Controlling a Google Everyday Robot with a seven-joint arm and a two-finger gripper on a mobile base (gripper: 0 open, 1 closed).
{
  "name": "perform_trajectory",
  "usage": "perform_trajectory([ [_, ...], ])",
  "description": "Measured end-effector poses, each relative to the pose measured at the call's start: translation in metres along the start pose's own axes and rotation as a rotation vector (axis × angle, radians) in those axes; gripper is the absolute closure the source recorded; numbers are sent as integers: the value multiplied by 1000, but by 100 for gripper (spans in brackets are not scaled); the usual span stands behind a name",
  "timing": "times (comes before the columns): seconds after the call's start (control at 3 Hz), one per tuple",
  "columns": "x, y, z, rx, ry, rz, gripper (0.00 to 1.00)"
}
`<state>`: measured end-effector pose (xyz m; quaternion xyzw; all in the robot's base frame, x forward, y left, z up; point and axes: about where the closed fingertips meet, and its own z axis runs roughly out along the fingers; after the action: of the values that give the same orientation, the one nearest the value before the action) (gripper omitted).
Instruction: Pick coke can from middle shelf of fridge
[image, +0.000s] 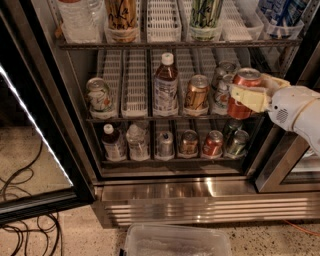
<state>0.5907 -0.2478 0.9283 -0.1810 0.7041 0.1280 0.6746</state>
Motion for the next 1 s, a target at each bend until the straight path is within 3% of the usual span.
perform_trajectory([
  [0.33, 9, 5, -3, -54, 21, 24, 100],
  [0.67, 9, 7, -2, -59, 22, 23, 100],
  [1.0, 8, 20, -4, -96, 31, 33, 100],
])
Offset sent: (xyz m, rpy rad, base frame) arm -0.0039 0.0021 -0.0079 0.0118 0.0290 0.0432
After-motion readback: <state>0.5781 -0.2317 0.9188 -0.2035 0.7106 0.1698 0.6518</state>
